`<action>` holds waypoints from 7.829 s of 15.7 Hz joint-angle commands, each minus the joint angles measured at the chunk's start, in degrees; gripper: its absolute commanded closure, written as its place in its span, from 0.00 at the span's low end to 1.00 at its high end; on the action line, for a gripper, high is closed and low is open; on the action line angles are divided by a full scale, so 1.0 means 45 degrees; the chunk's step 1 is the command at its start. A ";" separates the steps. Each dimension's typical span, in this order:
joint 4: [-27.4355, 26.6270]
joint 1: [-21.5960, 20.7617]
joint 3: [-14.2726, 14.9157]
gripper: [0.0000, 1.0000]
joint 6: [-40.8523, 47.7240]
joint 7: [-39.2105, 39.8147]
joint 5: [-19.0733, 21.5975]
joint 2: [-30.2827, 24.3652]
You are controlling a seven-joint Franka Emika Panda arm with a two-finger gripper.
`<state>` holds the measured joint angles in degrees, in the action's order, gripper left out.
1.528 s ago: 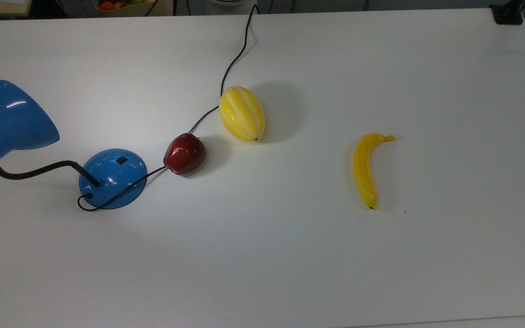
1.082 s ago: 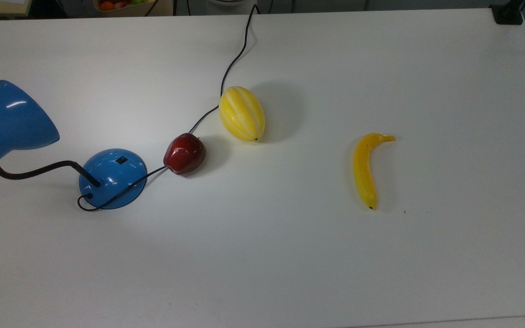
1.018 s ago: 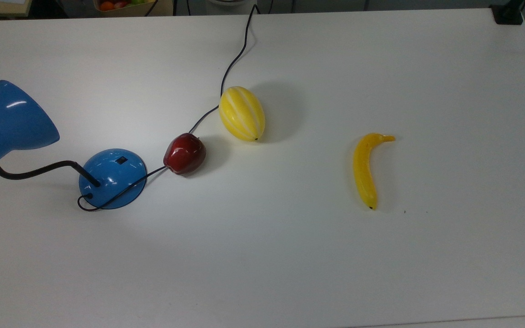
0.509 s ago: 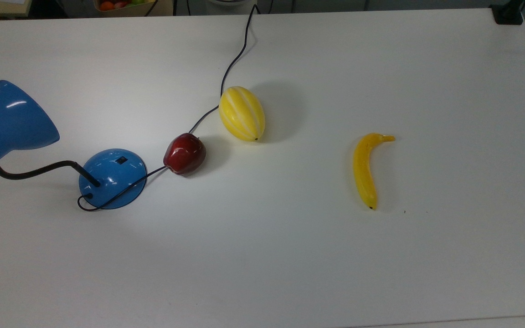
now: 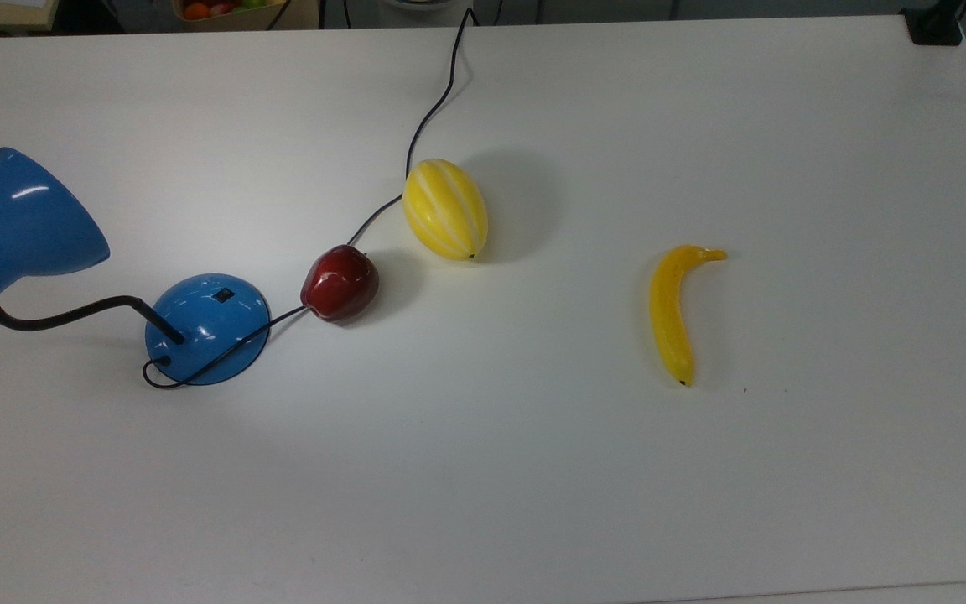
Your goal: Turn off lamp
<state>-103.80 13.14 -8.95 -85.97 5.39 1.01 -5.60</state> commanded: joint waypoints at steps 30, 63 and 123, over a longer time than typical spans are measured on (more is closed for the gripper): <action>0.0820 0.1201 0.0035 1.00 -0.5874 -0.1723 0.0265 0.2826; 0.0801 0.1552 0.0055 1.00 -1.1343 -0.4869 -0.1435 0.6264; -0.0977 0.0517 -0.0082 0.44 -0.2146 -0.0867 0.0011 -0.0532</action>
<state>-103.05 15.14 -10.23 -95.21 -2.65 -0.18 -2.87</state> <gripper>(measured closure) 0.965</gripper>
